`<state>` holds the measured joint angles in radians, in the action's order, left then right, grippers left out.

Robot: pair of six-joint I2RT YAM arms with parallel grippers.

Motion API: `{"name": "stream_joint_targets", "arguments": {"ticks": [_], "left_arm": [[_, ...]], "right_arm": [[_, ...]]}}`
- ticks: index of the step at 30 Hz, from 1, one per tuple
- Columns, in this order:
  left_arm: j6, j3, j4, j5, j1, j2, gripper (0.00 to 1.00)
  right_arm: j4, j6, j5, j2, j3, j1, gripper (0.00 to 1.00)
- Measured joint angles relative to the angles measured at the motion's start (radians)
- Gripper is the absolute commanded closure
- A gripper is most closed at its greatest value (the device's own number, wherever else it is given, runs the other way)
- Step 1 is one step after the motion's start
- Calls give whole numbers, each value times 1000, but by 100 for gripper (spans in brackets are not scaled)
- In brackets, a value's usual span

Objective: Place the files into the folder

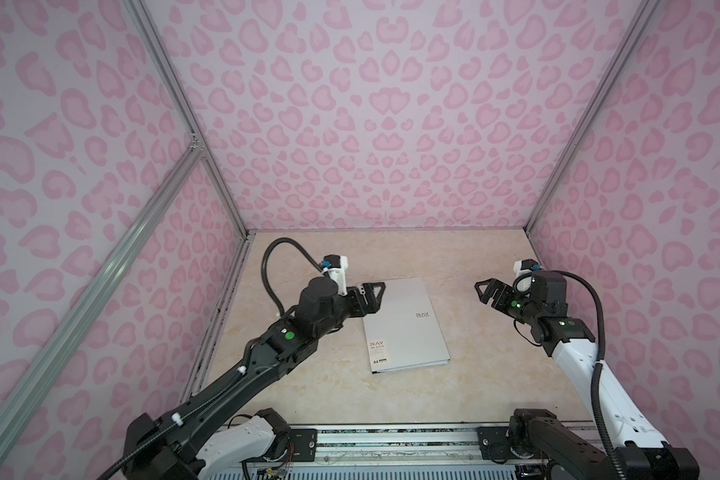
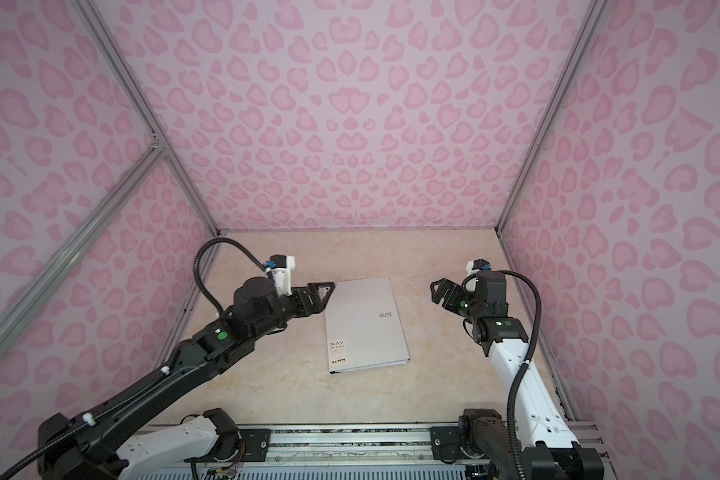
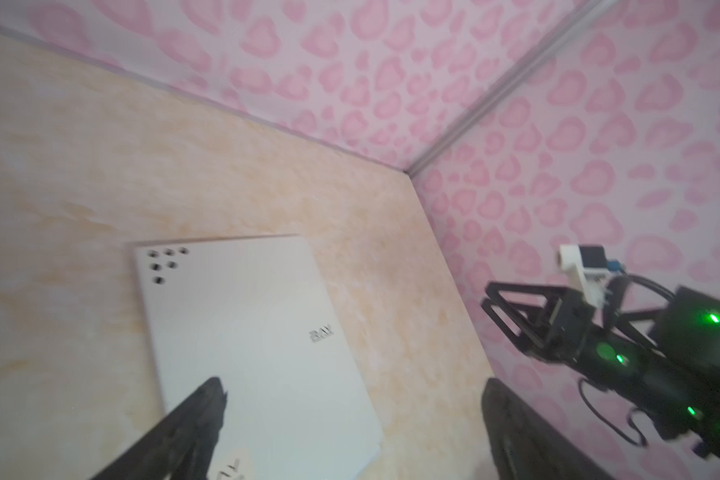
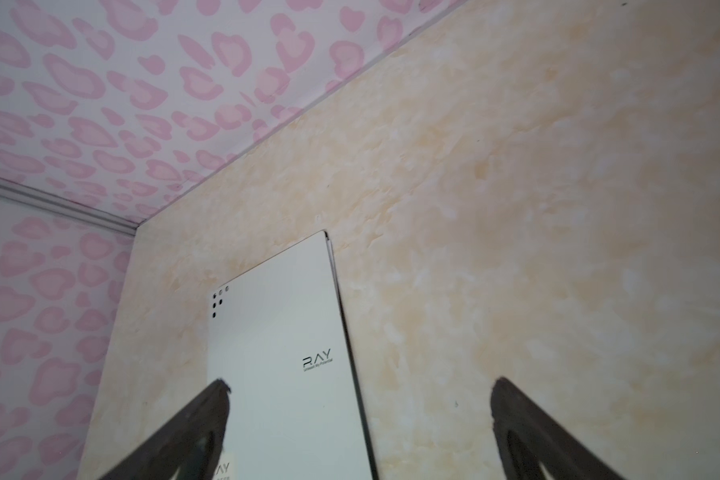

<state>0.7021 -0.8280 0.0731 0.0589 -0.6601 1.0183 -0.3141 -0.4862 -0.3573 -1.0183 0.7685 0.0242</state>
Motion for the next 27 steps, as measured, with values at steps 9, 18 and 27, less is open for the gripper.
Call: {"name": "stream_joint_targets", "arguments": {"ticks": [9,18,27], "left_arm": [[-226,386,35,602,202,-300,3],[-405,504,-286,744,408,-109,3],[-543,584,-768,559,563,215,3]], "right_arm": [[438,149,310,35,-354,0,2],[831,296,437,-117,-459,0,2],[1253,373,413,-450,-517,21,1]]}}
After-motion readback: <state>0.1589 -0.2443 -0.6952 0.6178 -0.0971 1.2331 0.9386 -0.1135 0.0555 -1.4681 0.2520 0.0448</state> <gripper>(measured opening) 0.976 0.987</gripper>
